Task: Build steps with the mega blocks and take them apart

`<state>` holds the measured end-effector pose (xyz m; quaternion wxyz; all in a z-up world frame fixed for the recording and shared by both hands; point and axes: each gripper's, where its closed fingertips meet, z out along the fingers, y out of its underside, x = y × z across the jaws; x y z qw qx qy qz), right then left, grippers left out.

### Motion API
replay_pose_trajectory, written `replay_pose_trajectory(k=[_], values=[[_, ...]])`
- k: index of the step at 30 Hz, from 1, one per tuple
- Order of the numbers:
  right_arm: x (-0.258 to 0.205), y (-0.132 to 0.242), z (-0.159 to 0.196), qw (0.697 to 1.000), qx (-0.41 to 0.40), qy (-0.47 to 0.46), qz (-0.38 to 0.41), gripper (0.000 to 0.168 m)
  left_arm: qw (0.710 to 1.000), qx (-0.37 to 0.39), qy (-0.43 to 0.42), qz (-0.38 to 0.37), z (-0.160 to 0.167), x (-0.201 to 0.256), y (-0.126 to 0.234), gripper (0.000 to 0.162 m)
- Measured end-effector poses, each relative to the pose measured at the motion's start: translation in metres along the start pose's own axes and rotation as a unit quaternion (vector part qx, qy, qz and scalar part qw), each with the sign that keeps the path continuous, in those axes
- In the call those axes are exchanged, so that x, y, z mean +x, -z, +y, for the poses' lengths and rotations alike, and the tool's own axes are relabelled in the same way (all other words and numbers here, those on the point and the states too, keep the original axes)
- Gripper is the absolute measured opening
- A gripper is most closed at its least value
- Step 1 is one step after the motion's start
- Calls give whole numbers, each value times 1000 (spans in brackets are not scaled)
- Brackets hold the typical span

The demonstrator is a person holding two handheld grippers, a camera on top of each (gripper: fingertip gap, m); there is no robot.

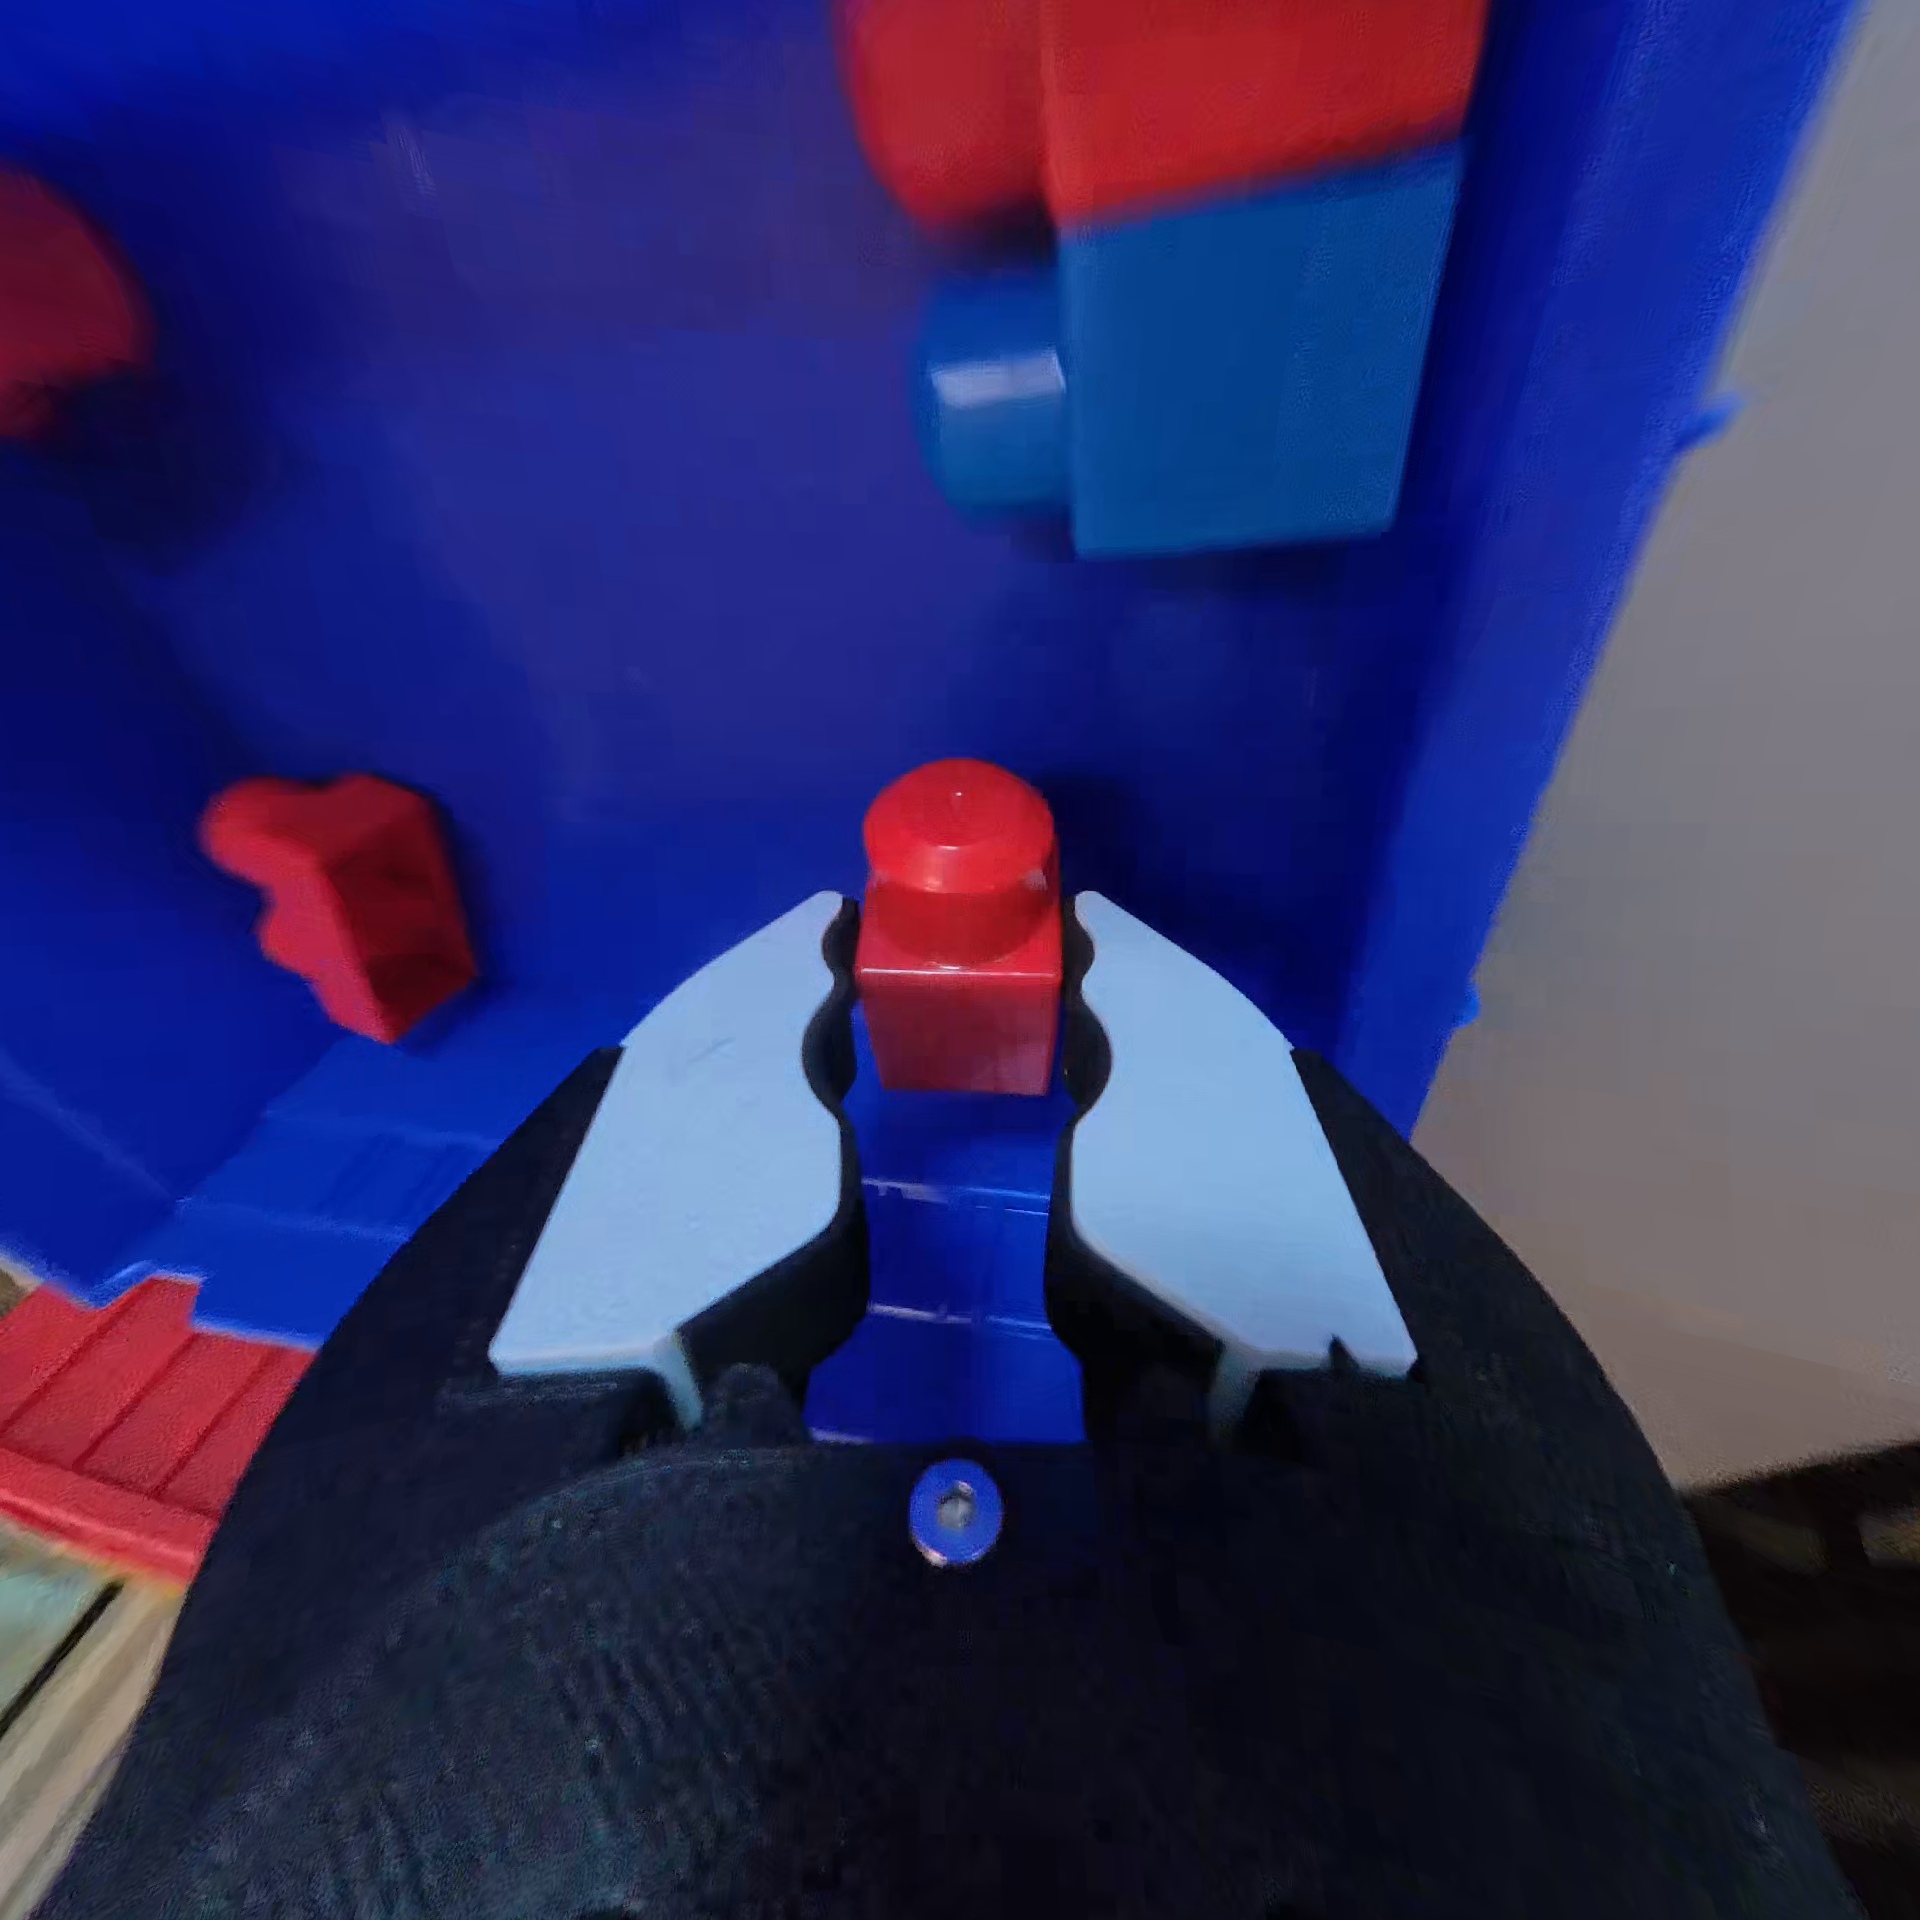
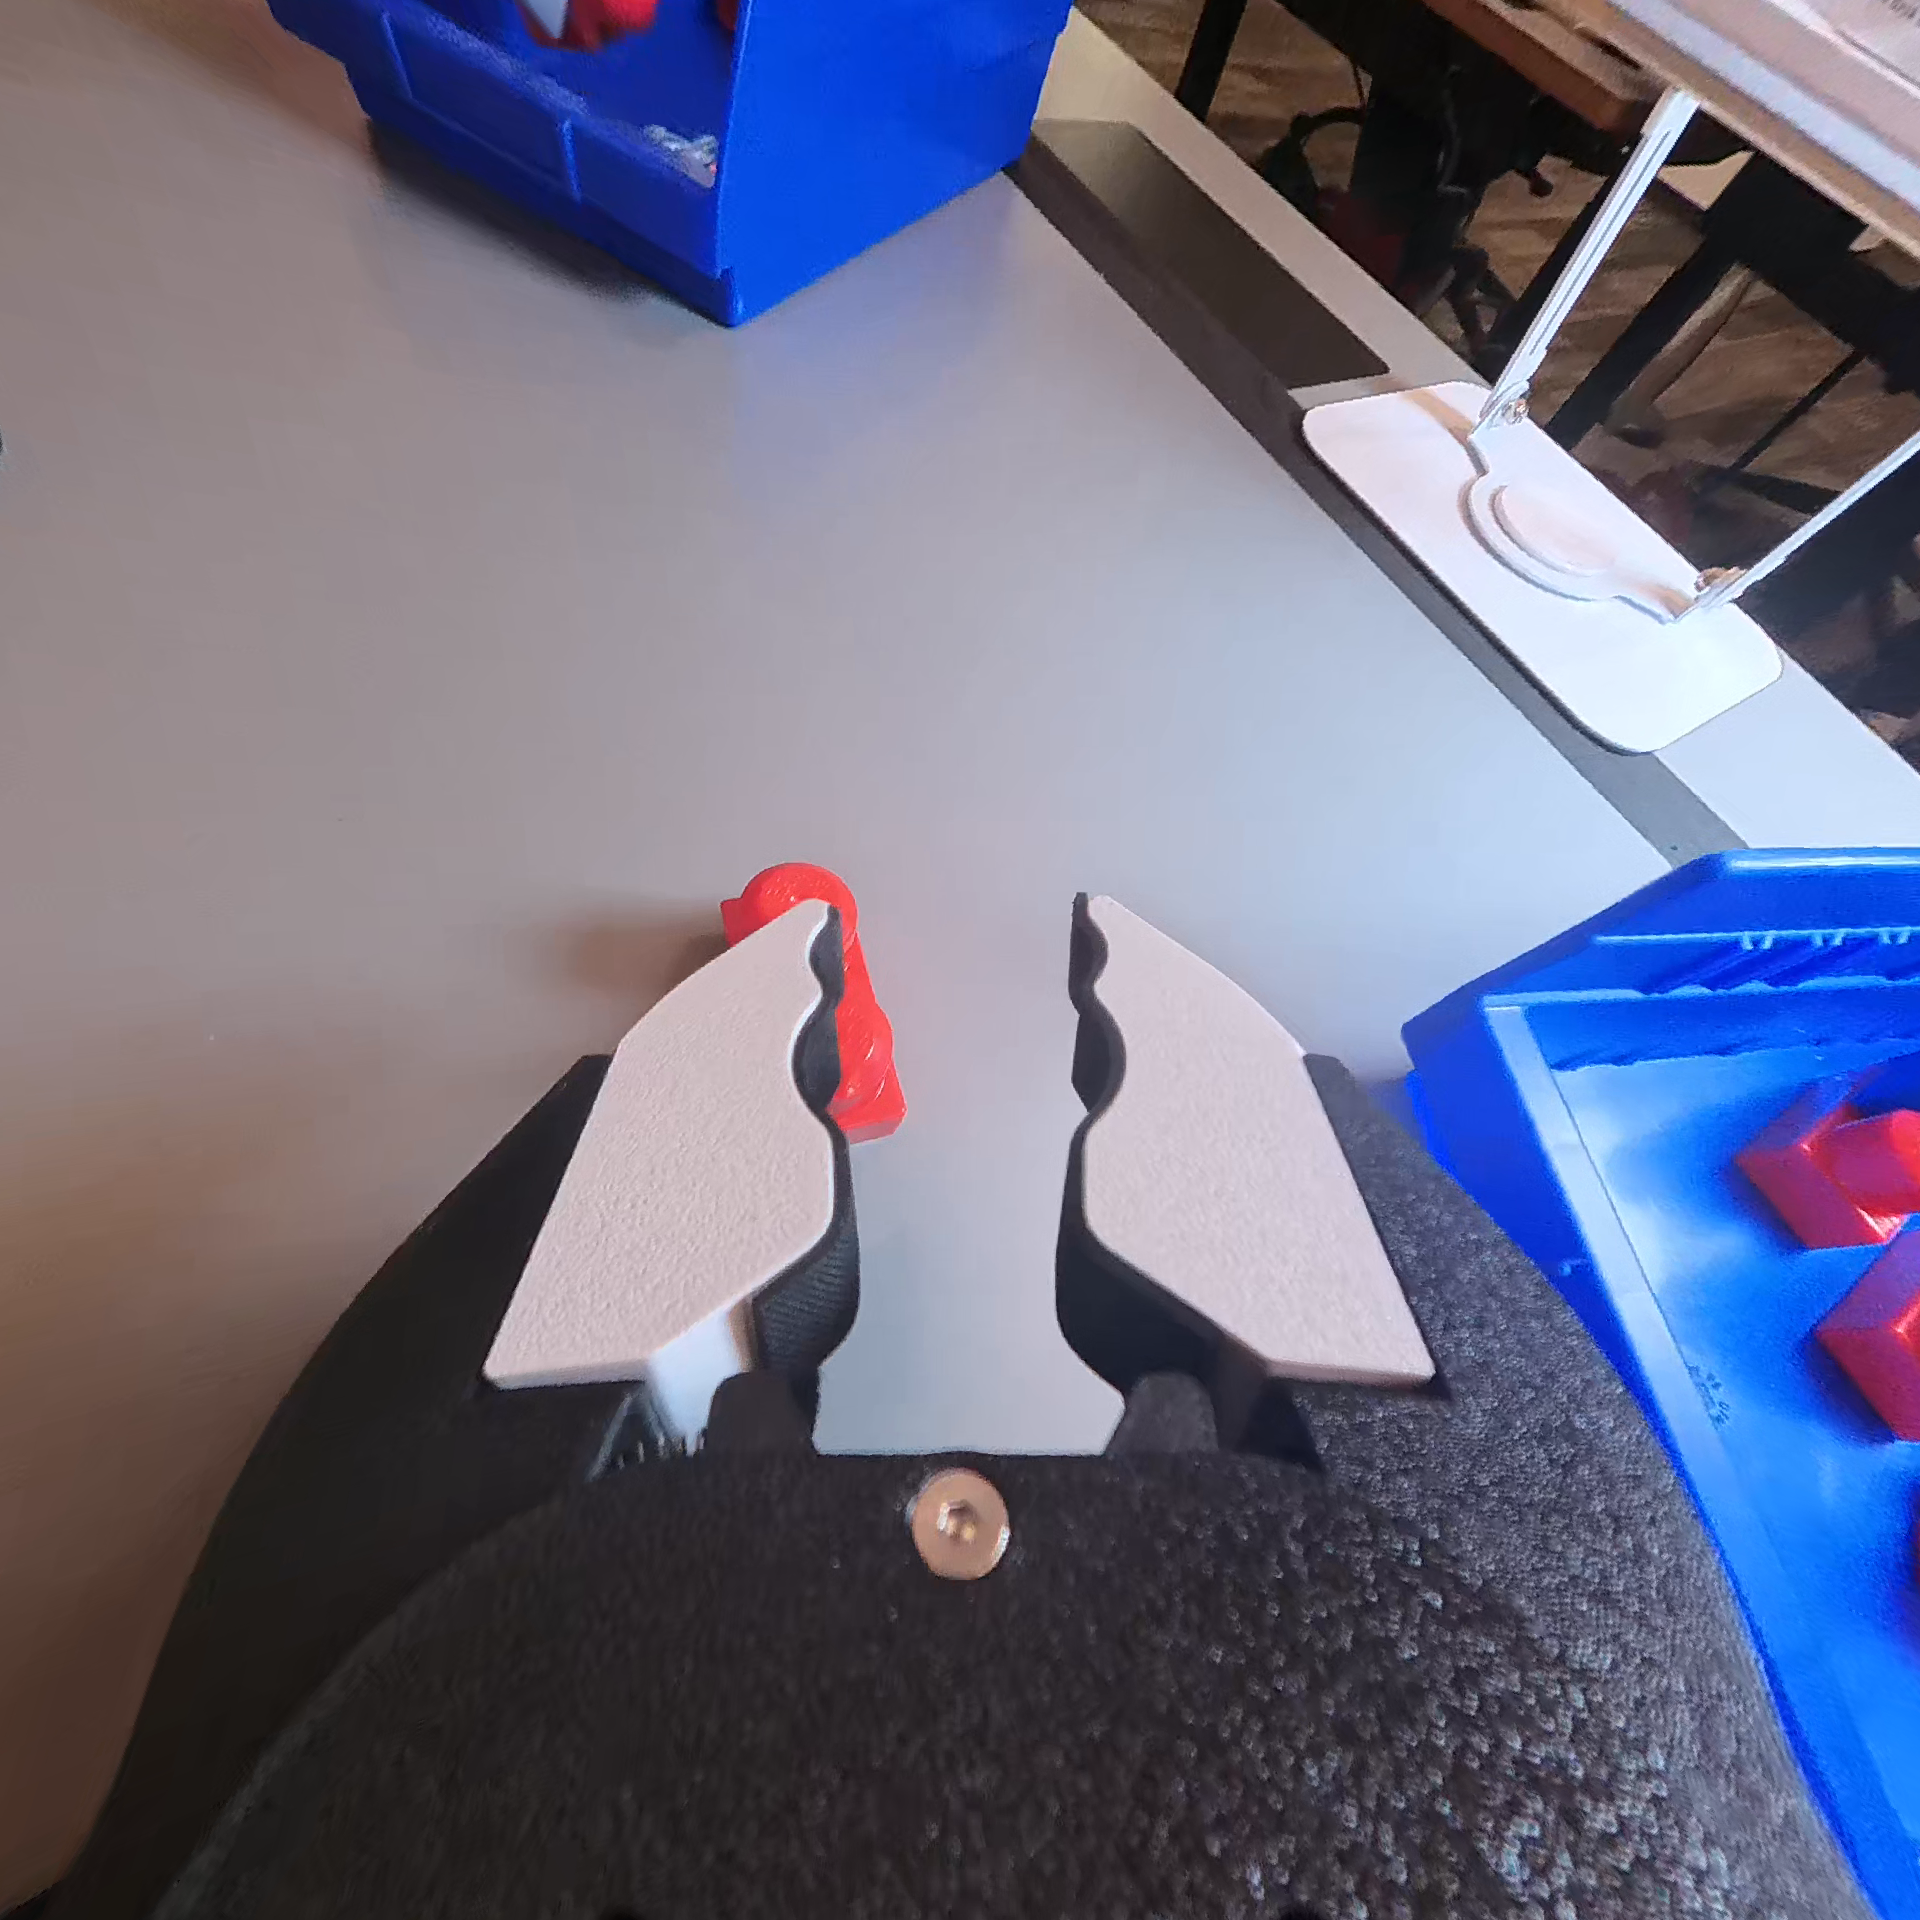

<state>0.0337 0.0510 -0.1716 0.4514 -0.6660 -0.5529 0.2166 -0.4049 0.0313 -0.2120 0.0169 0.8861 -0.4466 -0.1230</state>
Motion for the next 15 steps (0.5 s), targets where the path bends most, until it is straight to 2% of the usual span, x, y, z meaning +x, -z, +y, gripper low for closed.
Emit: replay_pose_trajectory(k=[2, 3, 6, 8, 10, 12, 15], values=[[2, 0, -2, 1000, 7, -2, 1, 42, 991, 125, 31, -28, -29, -9, 40, 37], [2, -1, -1, 1000, 5, -4, -2, 43, 978, 203, 35, -32, -48, -7, 65, 37], [0, -4, 4, 1000, -2, -9, -17, 48, 903, 430, 17, -2, -107, 32, 145, 36], [-5, -6, 4, 999, 3, -9, -31, 51, 847, 530, -14, 30, -140, 75, 181, 37], [-10, -6, 3, 999, 5, -4, -42, 52, 810, 580, -47, 73, -172, 124, 187, 37], [-14, -8, 4, 999, -2, 4, -46, 51, 790, 600, -73, 103, -206, 166, 172, 37], [-21, -10, 8, 998, -24, 21, -54, 47, 802, 569, -105, 148, -249, 210, 130, 37]])
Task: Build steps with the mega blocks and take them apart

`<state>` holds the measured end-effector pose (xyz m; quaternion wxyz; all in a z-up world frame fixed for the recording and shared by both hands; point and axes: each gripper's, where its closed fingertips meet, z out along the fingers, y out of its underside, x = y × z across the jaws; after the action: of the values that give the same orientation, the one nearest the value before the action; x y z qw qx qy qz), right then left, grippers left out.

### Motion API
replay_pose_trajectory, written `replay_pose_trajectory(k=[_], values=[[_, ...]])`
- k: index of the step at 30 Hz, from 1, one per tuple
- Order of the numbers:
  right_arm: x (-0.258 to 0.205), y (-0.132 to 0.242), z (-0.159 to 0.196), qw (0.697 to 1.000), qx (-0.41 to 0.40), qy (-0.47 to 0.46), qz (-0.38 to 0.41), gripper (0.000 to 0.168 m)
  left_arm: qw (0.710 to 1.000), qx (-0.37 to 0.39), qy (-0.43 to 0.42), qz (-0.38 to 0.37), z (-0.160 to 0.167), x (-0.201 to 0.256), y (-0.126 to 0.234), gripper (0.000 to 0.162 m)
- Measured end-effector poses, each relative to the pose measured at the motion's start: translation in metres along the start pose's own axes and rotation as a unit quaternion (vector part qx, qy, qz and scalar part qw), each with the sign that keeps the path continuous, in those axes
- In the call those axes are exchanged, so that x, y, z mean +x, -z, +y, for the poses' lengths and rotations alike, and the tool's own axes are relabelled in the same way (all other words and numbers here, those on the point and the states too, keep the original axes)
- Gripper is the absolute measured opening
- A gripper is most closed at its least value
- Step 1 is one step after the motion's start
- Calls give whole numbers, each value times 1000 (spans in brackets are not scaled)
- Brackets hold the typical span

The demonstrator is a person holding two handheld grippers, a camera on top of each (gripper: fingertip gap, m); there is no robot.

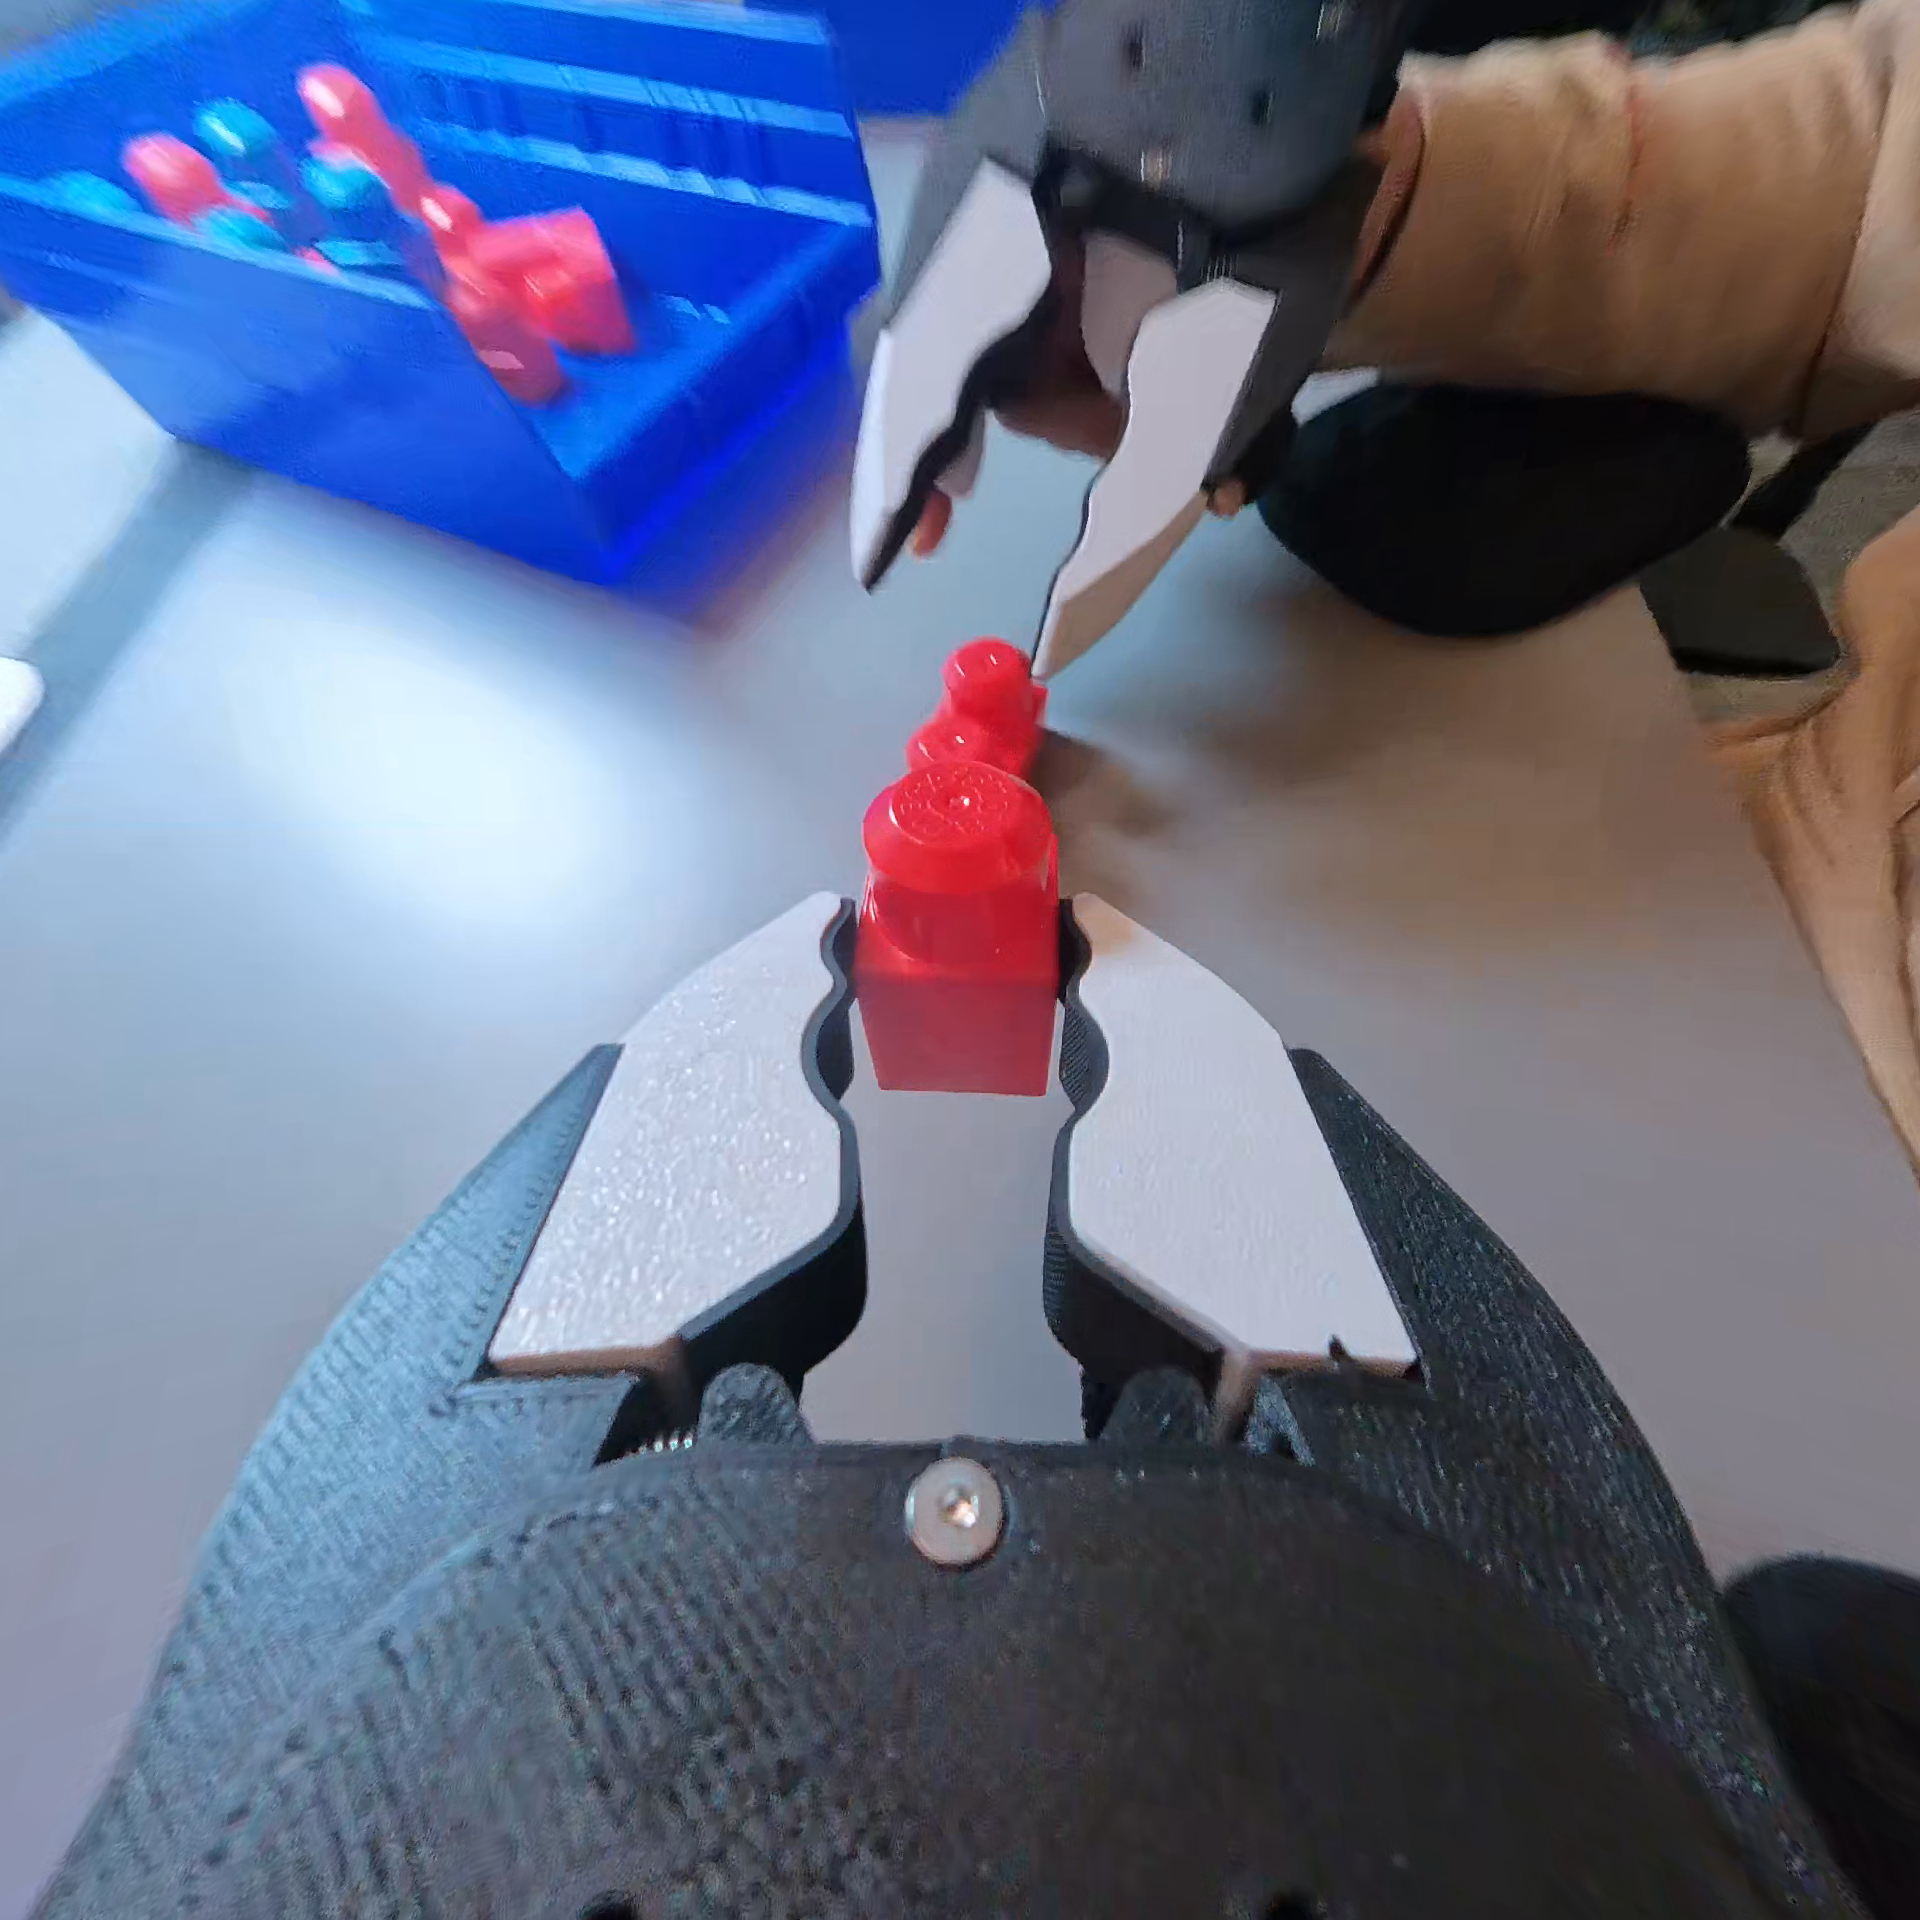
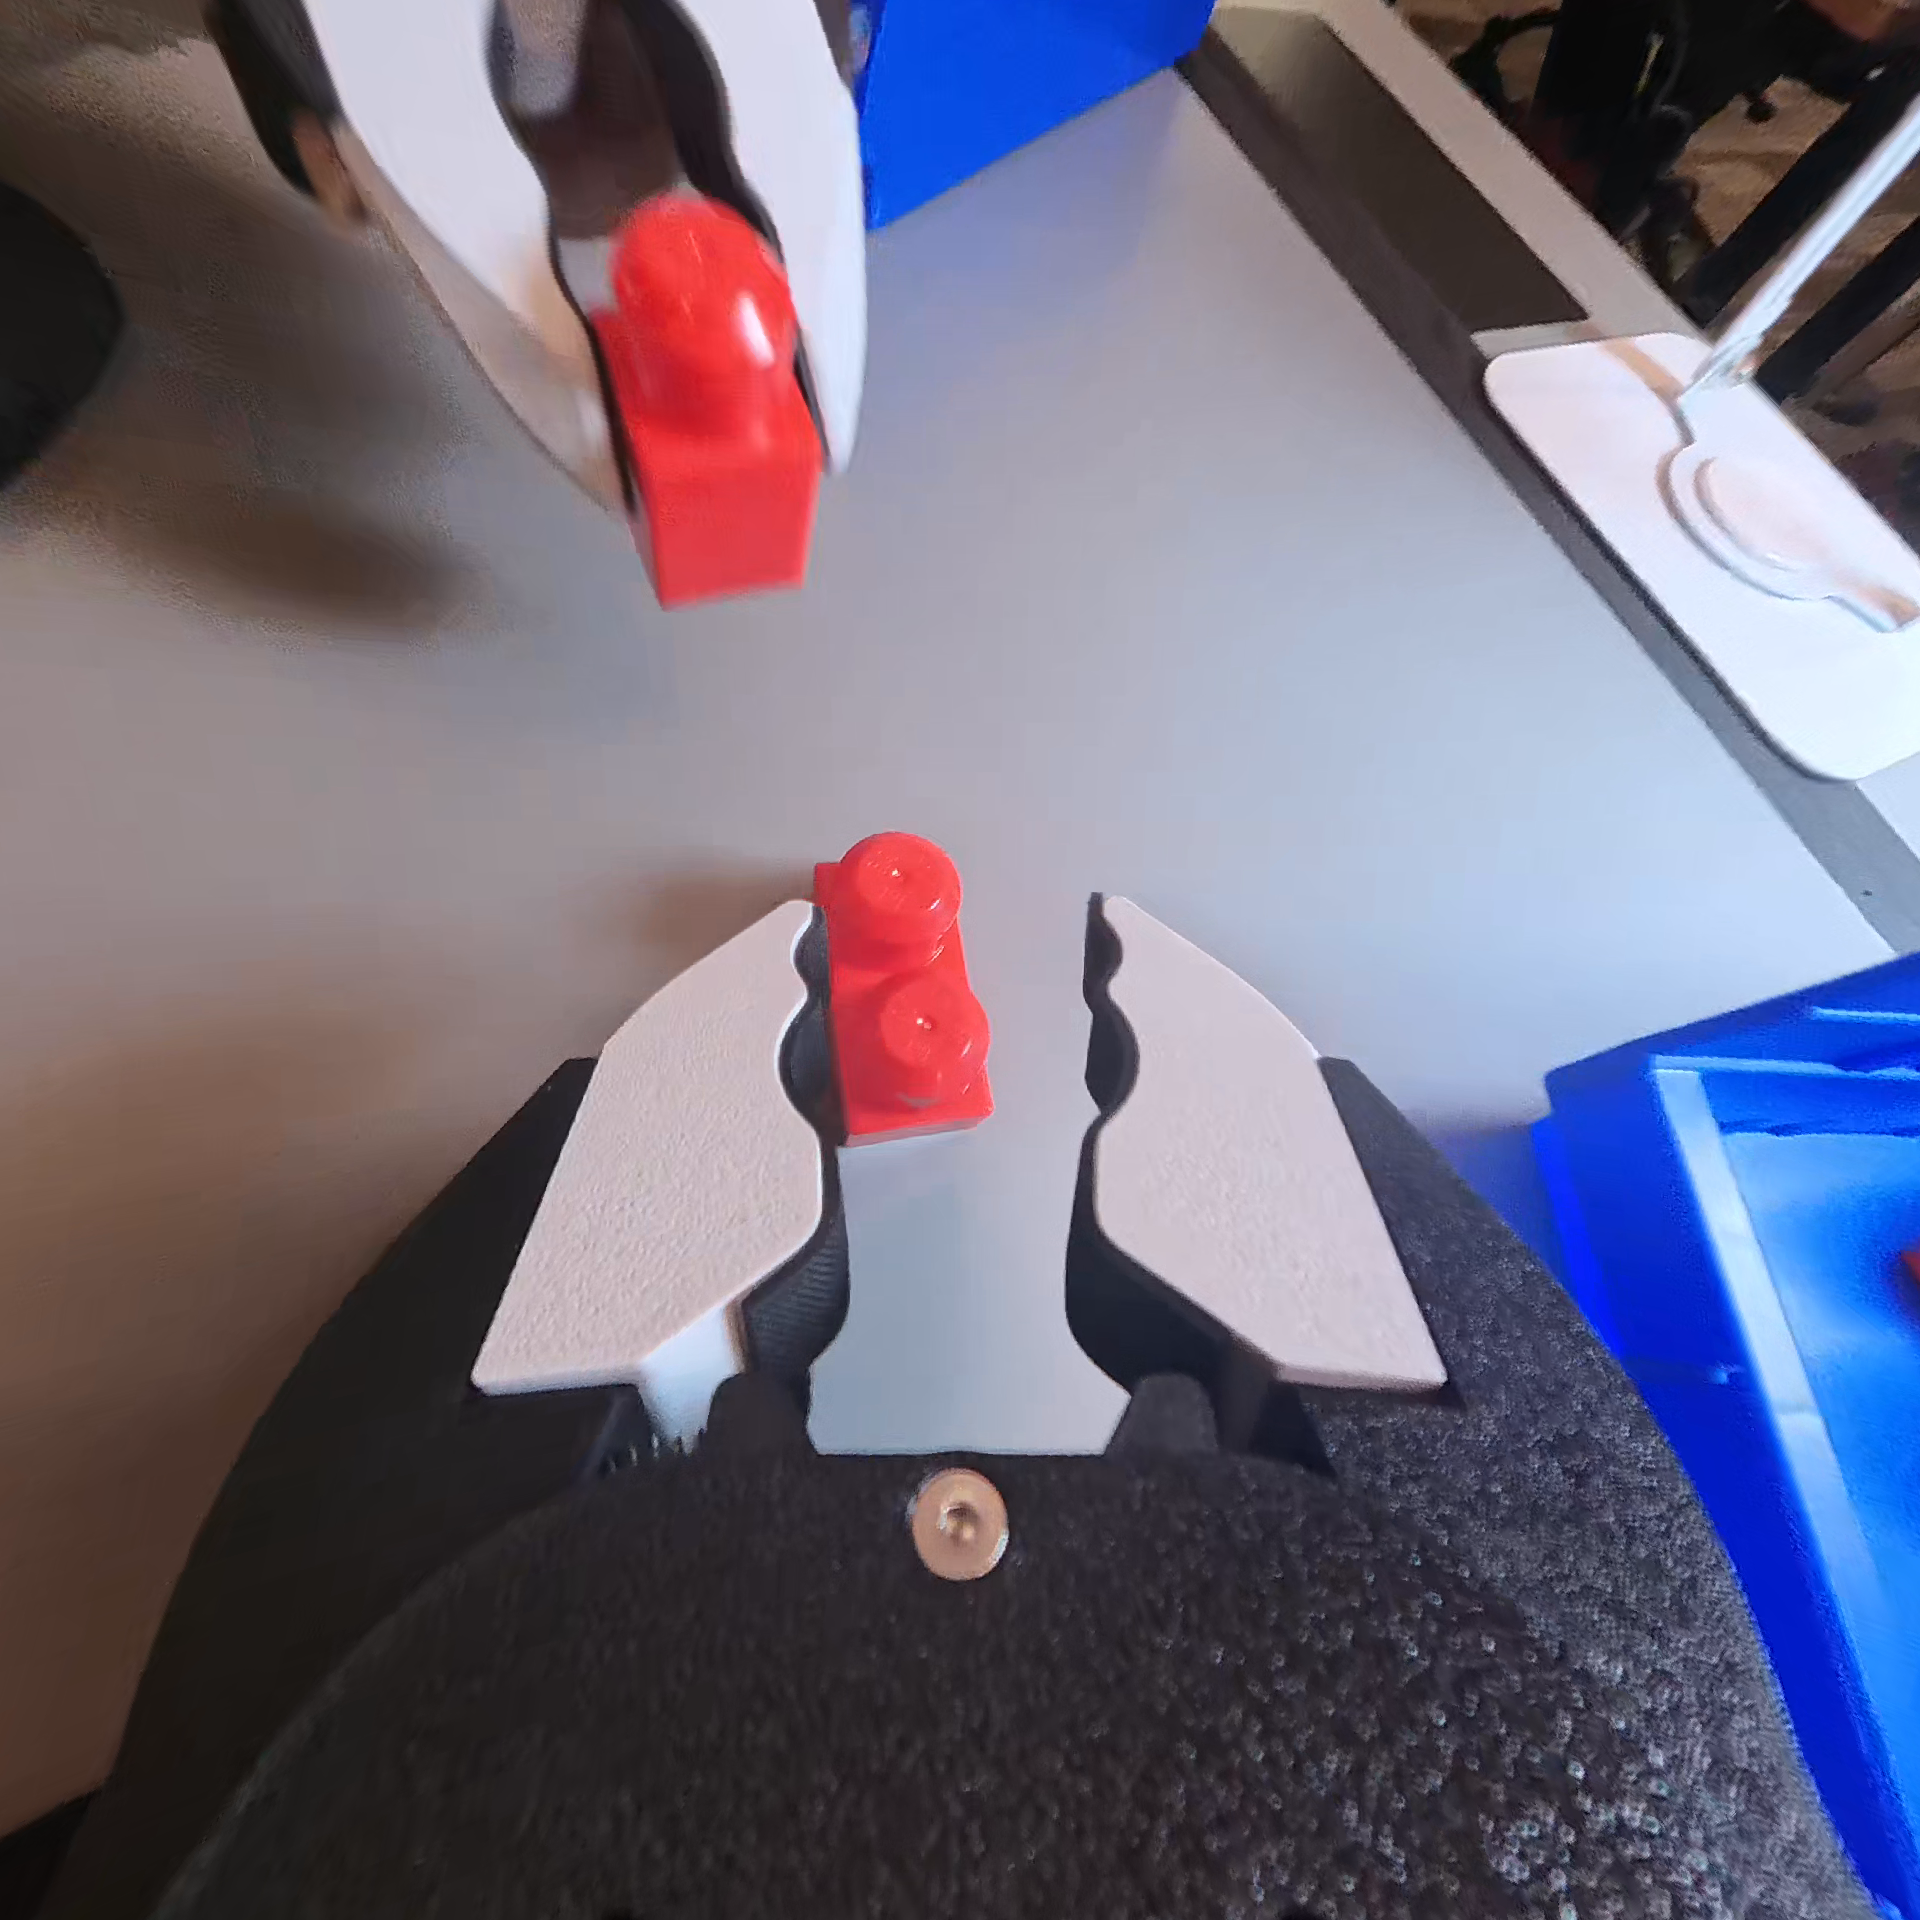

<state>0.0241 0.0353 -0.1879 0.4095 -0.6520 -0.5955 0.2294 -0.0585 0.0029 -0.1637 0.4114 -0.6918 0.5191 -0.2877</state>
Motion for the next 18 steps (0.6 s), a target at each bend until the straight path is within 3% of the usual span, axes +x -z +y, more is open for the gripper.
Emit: replay_pose_trajectory(k=[3, 7, 10, 11, 13, 15, 18], values=[[-8, -6, 10, 999, -37, 11, -10, 48, 999, -40, -2, 11, 21, 2, -36, 37], [-11, -15, 25, 997, -76, 20, -6, 50, 994, -102, -25, -14, 49, -6, -46, 43], [-8, -19, 34, 995, -98, 17, 1, 50, 997, -73, -1, -25, 46, -5, -40, 60], [-9, -20, 37, 994, -106, 14, -3, 38, 998, -58, 7, -31, 42, -5, -36, 61], [-9, -20, 40, 993, -114, 8, -3, 35, 998, -25, 15, -46, 32, -5, -25, 60], [-4, -15, 27, 997, -75, 0, 7, 31, 998, 13, 21, -50, 19, 1, -15, 55], [-11, 4, -32, 993, 101, -57, -33, 30, 994, 93, 35, -46, -8, 14, -2, 51]])
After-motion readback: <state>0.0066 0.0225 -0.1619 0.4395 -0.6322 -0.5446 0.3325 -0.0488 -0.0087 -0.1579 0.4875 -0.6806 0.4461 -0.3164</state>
